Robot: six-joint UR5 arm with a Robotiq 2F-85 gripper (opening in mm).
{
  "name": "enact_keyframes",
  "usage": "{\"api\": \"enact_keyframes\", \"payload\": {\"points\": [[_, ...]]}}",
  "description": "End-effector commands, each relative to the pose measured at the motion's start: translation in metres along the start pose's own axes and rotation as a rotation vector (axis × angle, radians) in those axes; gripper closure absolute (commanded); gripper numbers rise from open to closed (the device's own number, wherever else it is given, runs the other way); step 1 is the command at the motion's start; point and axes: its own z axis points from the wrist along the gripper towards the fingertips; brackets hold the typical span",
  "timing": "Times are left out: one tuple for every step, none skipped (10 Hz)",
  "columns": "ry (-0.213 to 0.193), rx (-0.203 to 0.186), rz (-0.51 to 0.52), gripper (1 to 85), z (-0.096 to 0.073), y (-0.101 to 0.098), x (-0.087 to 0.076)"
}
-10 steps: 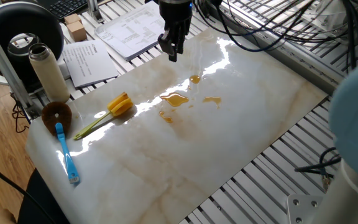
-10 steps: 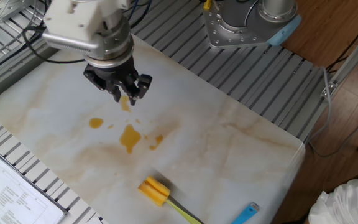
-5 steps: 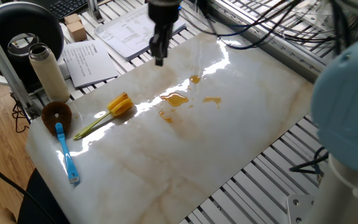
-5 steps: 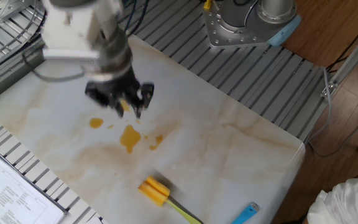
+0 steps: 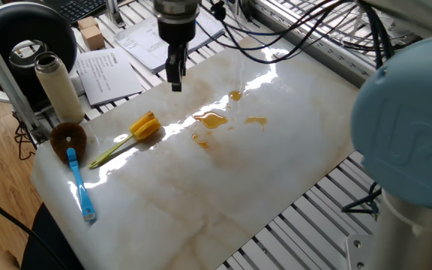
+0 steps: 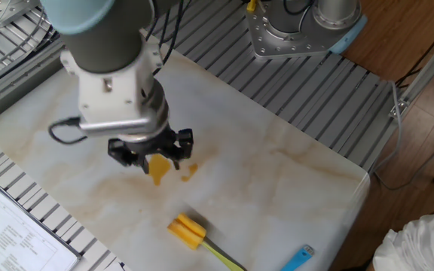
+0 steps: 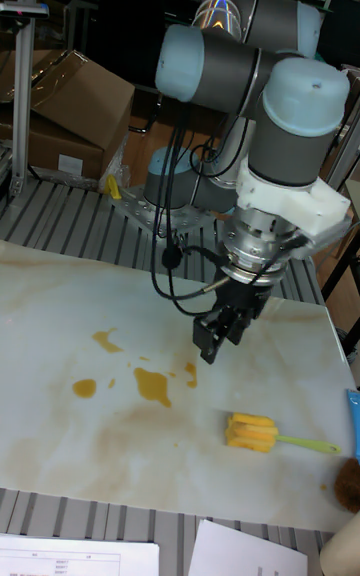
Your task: Scrub the table with a brush
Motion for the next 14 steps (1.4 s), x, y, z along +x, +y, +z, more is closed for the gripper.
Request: {"api": "enact_keyframes", "payload": {"points": [[-0.024, -0.020, -0.176, 27.7, 0.022, 0.014, -0.024], [-0.020, -0.007, -0.217, 27.7, 0.040, 0.013, -0.042], [-0.007, 0.012, -0.250, 27.7, 0.053, 0.010, -0.057], [0.009, 0.028, -0.241, 28.3, 0.054, 0.006, -0.056], [0.024, 0.046, -0.279, 28.0, 0.053, 0.001, -0.053], [0.036, 0.060, -0.320, 26.7, 0.053, -0.003, -0.051], [0.038, 0.071, -0.360, 21.7, 0.066, -0.005, -0.060], [0.045, 0.124, -0.413, 17.7, 0.090, -0.012, -0.079], [0.056, 0.147, -0.414, 17.3, 0.101, -0.012, -0.084], [0.080, 0.153, -0.423, 18.3, 0.098, -0.014, -0.078], [0.080, 0.116, -0.447, 17.7, 0.099, -0.005, -0.076], [0.048, 0.080, -0.463, 17.0, 0.101, 0.006, -0.082], [0.015, 0.067, -0.462, 14.3, 0.107, 0.015, -0.095], [-0.020, 0.054, -0.446, 14.3, 0.114, 0.026, -0.111]]}}
